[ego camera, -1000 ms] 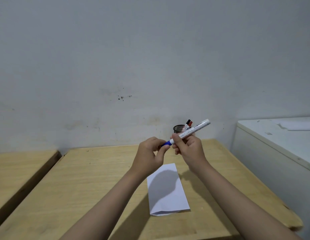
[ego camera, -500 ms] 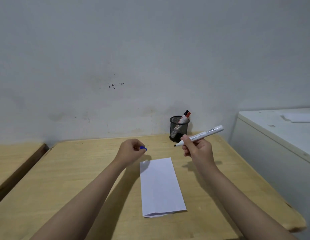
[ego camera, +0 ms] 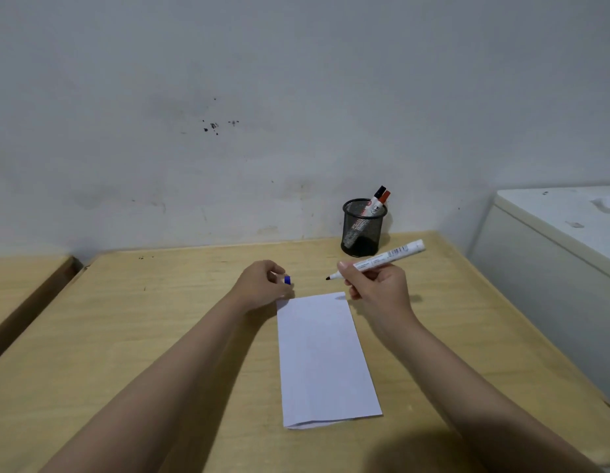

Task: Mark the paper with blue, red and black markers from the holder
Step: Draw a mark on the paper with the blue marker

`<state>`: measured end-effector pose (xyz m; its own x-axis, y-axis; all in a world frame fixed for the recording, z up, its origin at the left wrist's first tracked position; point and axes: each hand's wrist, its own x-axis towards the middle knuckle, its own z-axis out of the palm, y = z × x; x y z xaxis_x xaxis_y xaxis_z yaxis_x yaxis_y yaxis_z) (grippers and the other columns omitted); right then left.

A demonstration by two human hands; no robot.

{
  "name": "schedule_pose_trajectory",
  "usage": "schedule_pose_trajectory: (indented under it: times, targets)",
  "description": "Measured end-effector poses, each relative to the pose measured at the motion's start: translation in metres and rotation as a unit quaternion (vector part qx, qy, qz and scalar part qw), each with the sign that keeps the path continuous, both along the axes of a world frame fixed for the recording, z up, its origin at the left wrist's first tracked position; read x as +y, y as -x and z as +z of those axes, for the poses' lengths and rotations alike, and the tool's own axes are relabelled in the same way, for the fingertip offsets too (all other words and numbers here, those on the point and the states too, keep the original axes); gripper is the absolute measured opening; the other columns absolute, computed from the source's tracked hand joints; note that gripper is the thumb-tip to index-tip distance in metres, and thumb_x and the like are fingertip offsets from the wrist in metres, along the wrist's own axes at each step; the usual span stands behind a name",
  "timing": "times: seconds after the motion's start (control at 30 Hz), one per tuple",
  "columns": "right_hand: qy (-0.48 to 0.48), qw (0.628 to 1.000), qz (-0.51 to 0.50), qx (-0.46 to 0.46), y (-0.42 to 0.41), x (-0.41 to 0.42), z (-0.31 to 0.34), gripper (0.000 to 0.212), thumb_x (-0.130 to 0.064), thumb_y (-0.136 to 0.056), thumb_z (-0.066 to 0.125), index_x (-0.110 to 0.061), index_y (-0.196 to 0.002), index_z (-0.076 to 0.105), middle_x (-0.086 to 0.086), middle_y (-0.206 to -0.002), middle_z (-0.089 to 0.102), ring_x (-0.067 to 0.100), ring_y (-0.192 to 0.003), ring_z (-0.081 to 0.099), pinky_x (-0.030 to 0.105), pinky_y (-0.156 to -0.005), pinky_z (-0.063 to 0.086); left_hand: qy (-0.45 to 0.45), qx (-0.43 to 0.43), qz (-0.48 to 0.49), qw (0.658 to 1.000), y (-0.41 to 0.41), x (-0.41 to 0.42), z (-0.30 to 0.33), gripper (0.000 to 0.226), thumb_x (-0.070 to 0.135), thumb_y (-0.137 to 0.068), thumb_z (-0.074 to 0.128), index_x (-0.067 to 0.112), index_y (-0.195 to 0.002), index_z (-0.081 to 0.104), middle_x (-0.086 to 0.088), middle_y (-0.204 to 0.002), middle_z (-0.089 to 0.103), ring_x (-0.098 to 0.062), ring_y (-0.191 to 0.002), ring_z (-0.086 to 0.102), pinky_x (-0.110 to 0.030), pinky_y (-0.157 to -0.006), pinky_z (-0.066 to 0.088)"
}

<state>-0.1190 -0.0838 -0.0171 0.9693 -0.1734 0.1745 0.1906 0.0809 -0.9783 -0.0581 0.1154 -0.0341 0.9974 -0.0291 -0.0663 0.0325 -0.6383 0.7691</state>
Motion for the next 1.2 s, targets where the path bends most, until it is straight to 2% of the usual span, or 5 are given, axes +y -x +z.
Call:
schedule_pose_trajectory:
  times: [0.2,0.33,0.43,0.63,1.2]
  targets:
    - [0.001,0.999,0.043,0.016,-0.013,0.030,0.005,0.010,-0.009,-0.076,0.076,-0.009,-0.072,0.066,0.002,-0.068,0.068,0.012,-0.059,0.063,0.024,-0.055,0.054,0.072,-0.024,-0.020,0.997,0.042,0.021,-0.006,0.034,0.026,-0.073,0.075,0.018,-0.103,0.062,0.006,-0.089,0.064,-0.010,-0.077,0.061,-0.012,-0.066,0.047]
    - [-0.004,0.993,0.088,0.073,-0.024,0.055,-0.002,0.023,-0.006,-0.076,0.074,-0.012,-0.069,0.053,0.013,-0.073,0.067,0.022,-0.064,0.065,0.030,-0.055,0.054,-0.034,-0.060,-0.054,0.996,0.057,0.025,-0.020,0.049,0.053,-0.051,0.073,0.032,-0.094,0.062,0.010,-0.094,0.061,-0.009,-0.090,0.057,-0.034,-0.085,0.049]
    - [-0.007,0.992,0.067,0.106,-0.027,0.066,-0.016,0.028,-0.017,-0.077,0.076,-0.013,-0.063,0.051,0.014,-0.067,0.069,0.024,-0.060,0.066,0.035,-0.056,0.054,-0.064,-0.102,-0.058,0.991,0.058,0.025,-0.027,0.053,0.061,-0.050,0.067,0.034,-0.095,0.063,0.014,-0.092,0.055,-0.008,-0.093,0.050,-0.038,-0.090,0.043]
    - [0.024,0.996,0.020,0.089,-0.027,0.069,-0.038,0.031,-0.013,-0.078,0.074,-0.008,-0.064,0.047,0.015,-0.058,0.066,0.023,-0.050,0.066,0.029,-0.047,0.054,-0.122,-0.136,-0.060,0.981,0.055,0.030,-0.030,0.054,0.069,-0.051,0.065,0.041,-0.097,0.062,0.019,-0.098,0.049,-0.006,-0.100,0.042,-0.031,-0.087,0.022]
    - [0.069,0.995,0.043,0.063,-0.036,0.071,-0.048,0.032,-0.009,-0.076,0.075,-0.010,-0.061,0.047,0.014,-0.055,0.062,0.019,-0.047,0.063,0.030,-0.048,0.053,-0.174,-0.159,-0.049,0.971,0.045,0.036,-0.030,0.048,0.073,-0.055,0.060,0.044,-0.093,0.062,0.016,-0.095,0.049,-0.007,-0.095,0.043,-0.032,-0.084,0.022]
